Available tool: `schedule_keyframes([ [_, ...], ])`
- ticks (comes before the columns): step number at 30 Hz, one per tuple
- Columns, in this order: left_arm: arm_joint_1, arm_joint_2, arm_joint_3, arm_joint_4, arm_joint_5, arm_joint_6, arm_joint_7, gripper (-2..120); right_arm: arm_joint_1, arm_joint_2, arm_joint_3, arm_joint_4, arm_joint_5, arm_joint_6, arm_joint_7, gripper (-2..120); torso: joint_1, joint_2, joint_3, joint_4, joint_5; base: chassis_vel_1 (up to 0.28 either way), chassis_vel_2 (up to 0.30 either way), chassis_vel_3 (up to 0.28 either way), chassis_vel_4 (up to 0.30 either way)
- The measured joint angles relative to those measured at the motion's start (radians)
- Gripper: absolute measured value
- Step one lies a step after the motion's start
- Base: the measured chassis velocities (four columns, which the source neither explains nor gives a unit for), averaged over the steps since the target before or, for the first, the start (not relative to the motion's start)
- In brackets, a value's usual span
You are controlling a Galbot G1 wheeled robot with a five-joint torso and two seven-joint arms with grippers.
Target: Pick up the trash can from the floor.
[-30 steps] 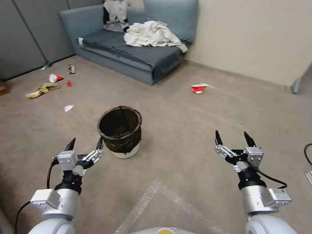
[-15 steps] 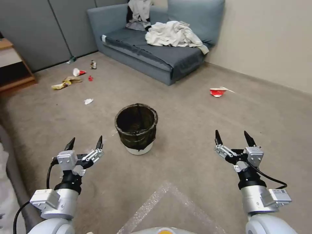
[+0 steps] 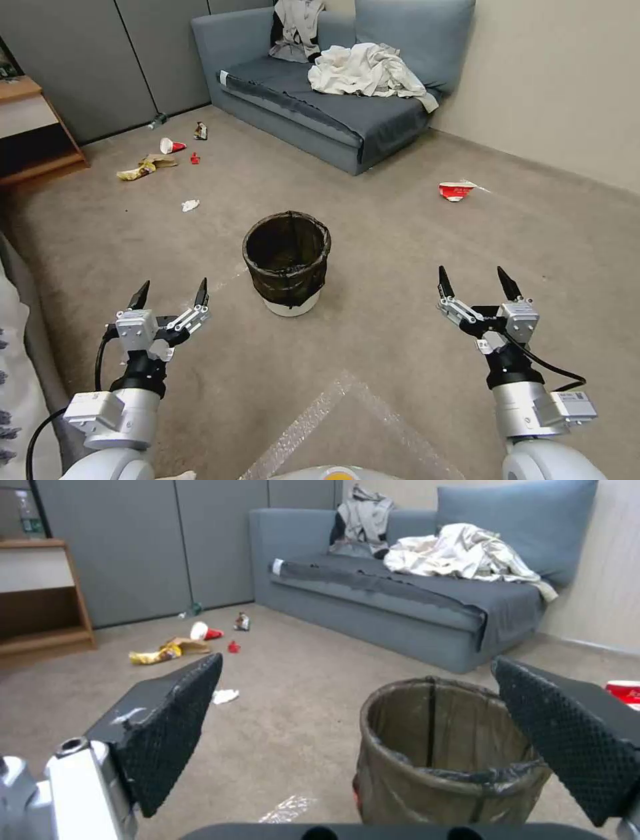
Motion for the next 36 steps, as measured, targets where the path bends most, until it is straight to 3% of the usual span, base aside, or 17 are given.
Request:
schedule_keyframes([
  [12, 0.000, 0.002, -0.004, -0.001, 0.000, 0.000, 0.000, 100, -0.003, 0.003, -0.001, 0.000, 0.001, 0.005, -0.008, 100, 0.000, 0.000, 0.000, 0.0000, 0.0001, -0.031, 0.027, 0.030, -0.018],
  [36, -0.002, 0.005, -0.011, 0.000, -0.005, -0.003, -0.001, 100, -0.013, 0.006, -0.003, 0.012, 0.001, 0.010, -0.009, 100, 0.000, 0.000, 0.000, 0.0000, 0.0000, -0.112, 0.114, 0.111, -0.110],
])
